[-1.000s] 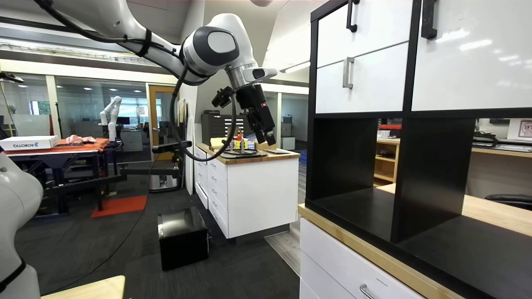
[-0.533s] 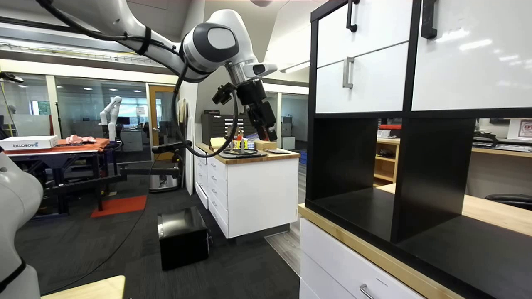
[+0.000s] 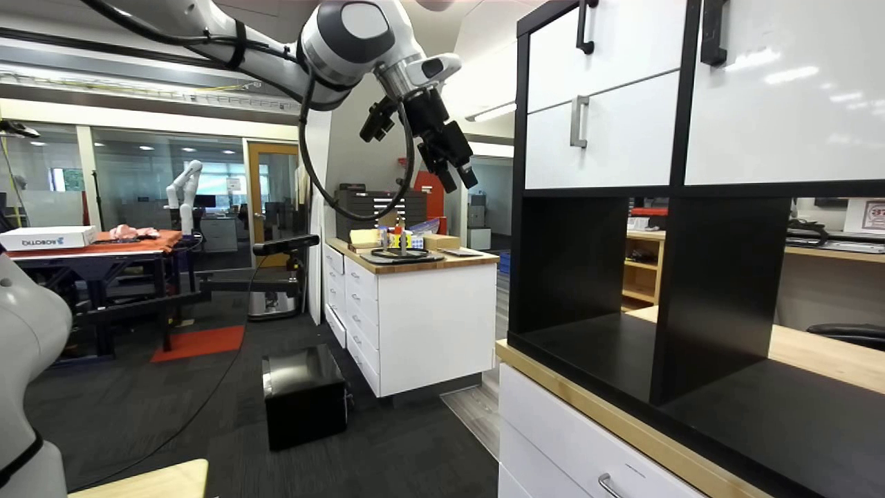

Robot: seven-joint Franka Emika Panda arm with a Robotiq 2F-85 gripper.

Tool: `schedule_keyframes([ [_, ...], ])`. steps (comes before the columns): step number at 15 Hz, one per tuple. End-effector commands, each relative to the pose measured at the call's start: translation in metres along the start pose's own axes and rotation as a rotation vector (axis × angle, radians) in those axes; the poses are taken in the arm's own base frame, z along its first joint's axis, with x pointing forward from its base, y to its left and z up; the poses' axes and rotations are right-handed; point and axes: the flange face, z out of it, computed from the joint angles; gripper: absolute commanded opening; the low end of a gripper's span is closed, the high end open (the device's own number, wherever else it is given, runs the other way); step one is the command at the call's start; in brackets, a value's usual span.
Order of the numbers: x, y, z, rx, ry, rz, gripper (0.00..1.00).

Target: Open the bottom drawer on the left side of the cabinet

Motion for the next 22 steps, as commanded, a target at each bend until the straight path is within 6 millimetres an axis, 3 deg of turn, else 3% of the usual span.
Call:
schedule_keyframes([
  [1,0.02,0.008,-0.02,-0.021,0.084,0.011,1.0],
  [9,0.058,-0.007,-0.095,-0.015,0.249,0.029,1.0],
  [12,0.07,-0.011,-0.114,-0.012,0.289,0.048,1.0],
  [16,0.08,-0.017,-0.125,-0.014,0.311,0.065,1.0],
  [22,0.088,-0.02,-0.127,-0.024,0.309,0.08,1.0],
])
